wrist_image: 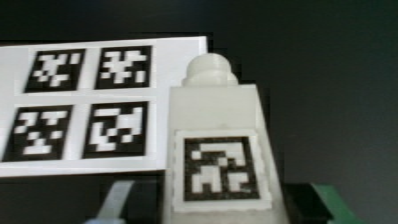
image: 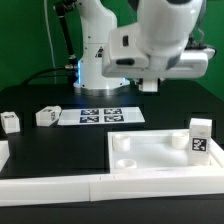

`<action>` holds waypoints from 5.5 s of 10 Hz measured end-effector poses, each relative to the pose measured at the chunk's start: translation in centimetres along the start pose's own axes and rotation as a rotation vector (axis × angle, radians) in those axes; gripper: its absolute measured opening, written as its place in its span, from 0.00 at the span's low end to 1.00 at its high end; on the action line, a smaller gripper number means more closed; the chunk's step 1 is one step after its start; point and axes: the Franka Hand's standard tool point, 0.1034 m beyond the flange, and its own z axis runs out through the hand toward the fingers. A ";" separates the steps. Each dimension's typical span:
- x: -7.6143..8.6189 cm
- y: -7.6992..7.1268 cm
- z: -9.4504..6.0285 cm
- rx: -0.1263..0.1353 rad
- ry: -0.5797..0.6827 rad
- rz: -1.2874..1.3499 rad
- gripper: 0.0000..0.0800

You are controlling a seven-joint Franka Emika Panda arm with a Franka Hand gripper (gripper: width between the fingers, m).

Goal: Assemble square table

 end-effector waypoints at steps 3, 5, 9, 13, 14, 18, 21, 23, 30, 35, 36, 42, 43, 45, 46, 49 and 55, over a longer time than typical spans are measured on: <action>0.8 -0.5 0.0 0.019 0.206 -0.013 0.36; 2.2 -0.1 -3.0 0.038 0.364 -0.027 0.36; 3.1 1.2 -12.3 0.005 0.766 -0.025 0.36; 3.9 1.1 -12.8 0.021 1.033 -0.073 0.36; 4.6 2.2 -14.4 0.011 1.112 -0.096 0.36; 9.2 5.4 -21.4 -0.067 1.348 -0.116 0.36; 9.6 5.3 -21.5 -0.071 1.353 -0.117 0.36; 9.9 5.8 -18.9 -0.110 1.379 -0.135 0.36; 13.1 6.1 -14.7 -0.116 1.317 -0.155 0.36; 11.6 8.5 -16.6 -0.092 1.252 -0.210 0.36; 11.5 9.2 -16.9 -0.083 1.248 -0.224 0.36; 14.2 7.9 -15.1 -0.042 1.260 -0.209 0.36; 14.5 7.0 -14.6 -0.016 1.256 -0.182 0.36; 14.5 5.8 -14.4 -0.003 1.249 -0.155 0.36; 14.5 5.9 -14.3 -0.002 1.249 -0.153 0.36; 14.8 5.2 -14.5 -0.003 1.275 -0.154 0.36; 15.4 6.0 -14.2 -0.008 1.274 -0.145 0.36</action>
Offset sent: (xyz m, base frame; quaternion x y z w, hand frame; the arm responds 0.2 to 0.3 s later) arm 0.0000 0.0000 0.0000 0.0000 0.1938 0.0000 0.9810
